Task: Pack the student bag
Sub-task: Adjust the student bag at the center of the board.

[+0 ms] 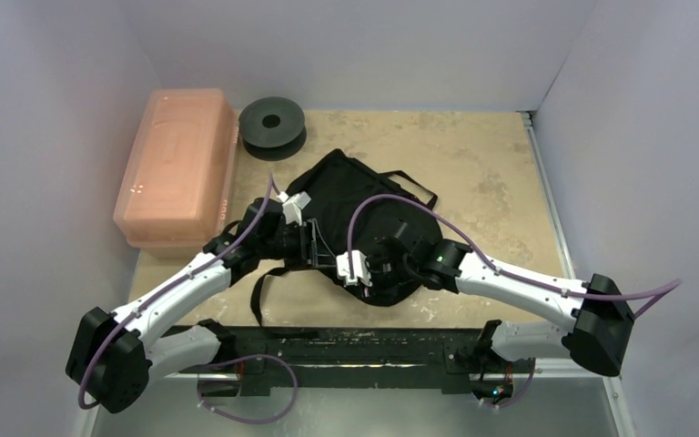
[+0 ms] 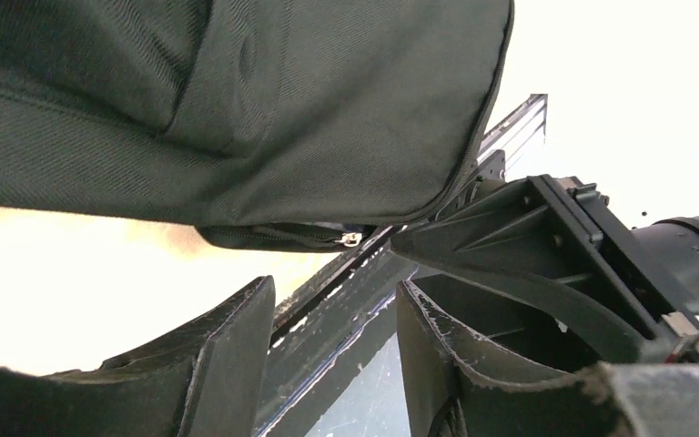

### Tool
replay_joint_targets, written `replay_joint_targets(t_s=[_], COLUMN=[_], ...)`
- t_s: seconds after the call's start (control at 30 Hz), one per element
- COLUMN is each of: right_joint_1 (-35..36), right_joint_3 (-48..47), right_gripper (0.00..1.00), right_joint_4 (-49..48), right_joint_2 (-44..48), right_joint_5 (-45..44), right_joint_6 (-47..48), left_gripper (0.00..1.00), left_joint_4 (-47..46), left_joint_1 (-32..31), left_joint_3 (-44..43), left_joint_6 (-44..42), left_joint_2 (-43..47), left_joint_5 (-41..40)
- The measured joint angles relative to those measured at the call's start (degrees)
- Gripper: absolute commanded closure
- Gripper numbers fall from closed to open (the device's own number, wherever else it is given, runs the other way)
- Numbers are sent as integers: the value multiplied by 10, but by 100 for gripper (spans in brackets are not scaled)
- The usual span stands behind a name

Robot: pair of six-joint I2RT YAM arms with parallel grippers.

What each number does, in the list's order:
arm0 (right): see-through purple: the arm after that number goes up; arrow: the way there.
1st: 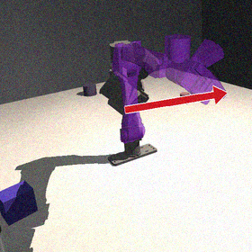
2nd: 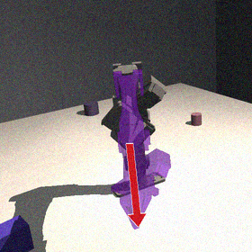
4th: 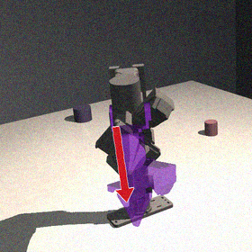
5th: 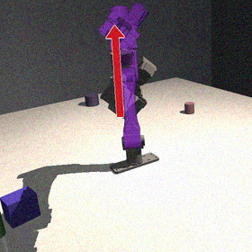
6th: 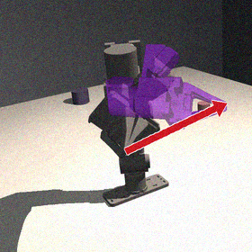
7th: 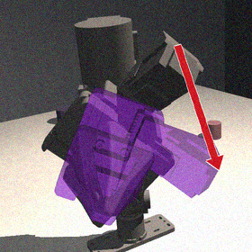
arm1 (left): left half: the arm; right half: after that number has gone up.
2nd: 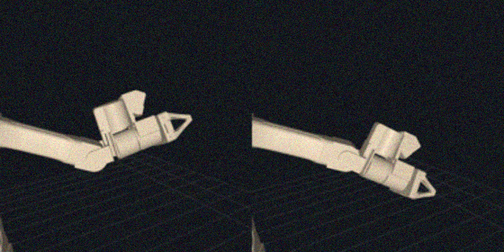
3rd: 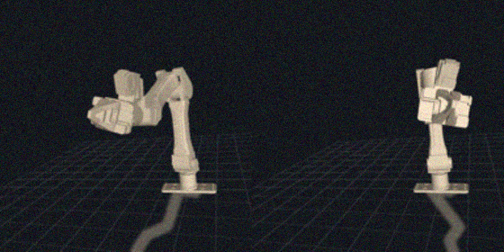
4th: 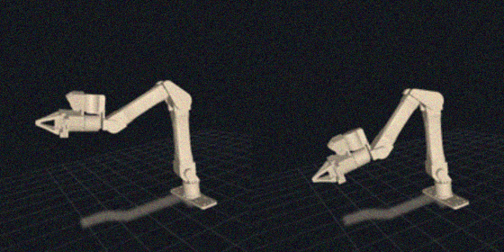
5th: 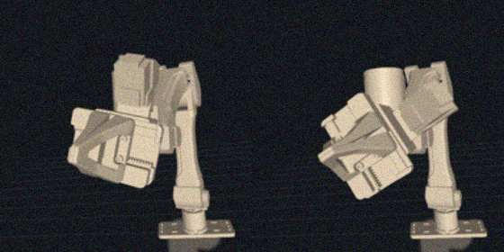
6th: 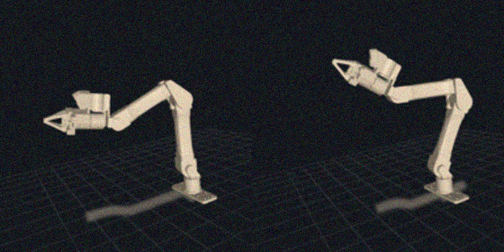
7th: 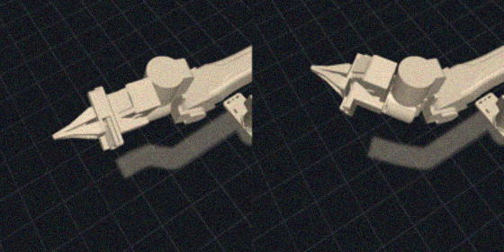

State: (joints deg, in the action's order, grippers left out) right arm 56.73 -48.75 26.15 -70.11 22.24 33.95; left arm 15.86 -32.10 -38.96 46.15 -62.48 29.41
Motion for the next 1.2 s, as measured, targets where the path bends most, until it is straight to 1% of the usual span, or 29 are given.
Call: replay_joint_targets(t_s=[0.13, 0.23, 0.37, 0.47, 0.53, 0.6, 0.67, 0.7, 0.77, 0.8, 1.0, 1.13, 1.2], right_joint_1=[2, 2, 2, 4, 4, 8, 12, 16, 24, 28, 34, 37, 38], right_joint_3=[0, 1, 6, 10, 16, 23, 28, 30, 33, 33, 33, 34, 34], right_gripper=[52, 53, 58, 61, 64, 71, 79, 84, 96, 100, 100, 100, 100], right_joint_4=[-16, -24, -27, -33, -37, -41, -42, -43, -45, -46, -48, -48, -48], right_joint_2=[-14, -36, -48, -50, -49, -47, -45, -44, -43, -42, -42, -38, -37], right_joint_5=[-3, -21, -34, -46, -55, -68, -79, -83, -95, -100, -112, -116, -120], right_joint_6=[11, 17, 21, 21, 20, 16, 12, 9, 6, 5, 3, 4, 4], left_gripper=[49, 50, 55, 55, 55, 55, 57, 58, 59, 59, 56, 60, 61], left_joint_4=[-6, -15, -22, -38, -50, -65, -82, -92, -110, -122, -133, -94, -76], left_joint_1=[1, 1, 1, 1, 1, 1, 1, 1, 1, 1, -2, -23, -37], left_joint_3=[24, 40, 51, 51, 51, 51, 51, 51, 53, 57, 67, 46, 27], left_joint_6=[14, 28, 49, 64, 71, 79, 88, 93, 105, 111, 128, 108, 97], left_joint_2=[5, 5, 0, -20, -35, -51, -71, -83, -104, -113, -129, -144, -160], left_joint_5=[5, 12, 24, 36, 43, 54, 67, 75, 86, 90, 98, 78, 68])
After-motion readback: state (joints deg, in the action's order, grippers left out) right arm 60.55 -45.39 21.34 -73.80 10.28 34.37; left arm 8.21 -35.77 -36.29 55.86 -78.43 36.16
